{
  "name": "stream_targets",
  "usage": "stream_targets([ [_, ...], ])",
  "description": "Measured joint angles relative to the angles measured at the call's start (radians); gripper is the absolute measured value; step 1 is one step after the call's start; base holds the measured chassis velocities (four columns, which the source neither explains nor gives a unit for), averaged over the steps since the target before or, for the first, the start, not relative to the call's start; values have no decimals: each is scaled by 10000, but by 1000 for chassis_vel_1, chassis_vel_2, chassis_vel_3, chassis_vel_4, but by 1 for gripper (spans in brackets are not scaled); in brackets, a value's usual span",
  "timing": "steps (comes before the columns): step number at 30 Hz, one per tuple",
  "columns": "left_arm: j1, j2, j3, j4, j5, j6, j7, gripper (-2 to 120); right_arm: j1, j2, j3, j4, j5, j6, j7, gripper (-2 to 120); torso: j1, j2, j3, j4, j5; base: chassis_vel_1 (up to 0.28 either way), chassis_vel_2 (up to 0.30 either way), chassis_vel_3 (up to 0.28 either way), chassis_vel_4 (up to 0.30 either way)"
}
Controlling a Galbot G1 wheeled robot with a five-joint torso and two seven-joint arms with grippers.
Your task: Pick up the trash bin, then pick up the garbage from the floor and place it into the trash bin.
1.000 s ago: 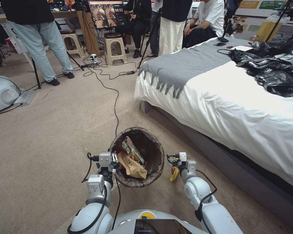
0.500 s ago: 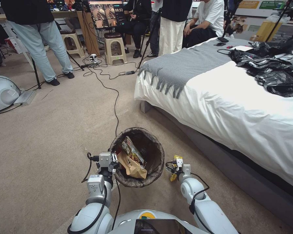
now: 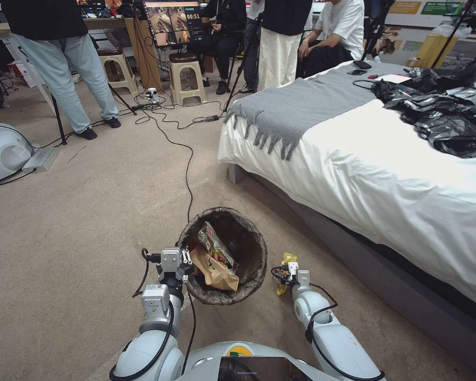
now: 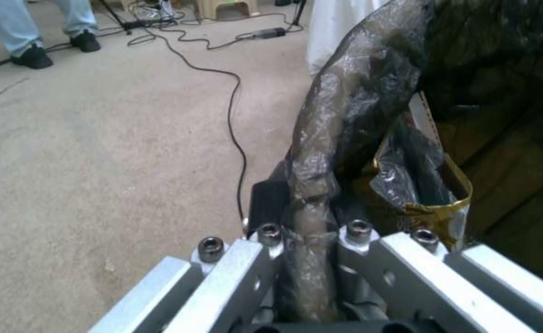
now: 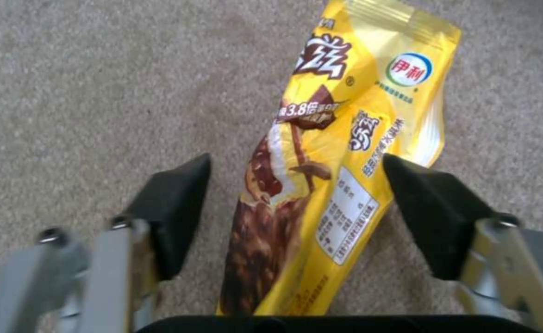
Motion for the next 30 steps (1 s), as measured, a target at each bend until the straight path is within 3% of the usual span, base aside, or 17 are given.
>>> stream_targets([
  [17,0,0,0,0,0,0,0,2,182,-50,4,-157,-116,238,-71,0,0,0,0,1,0,0,0,0,0],
  [30,0,0,0,0,0,0,0,2,209,-89,30,-211,-333,438,-120,0,0,0,0,1,0,0,0,0,0],
])
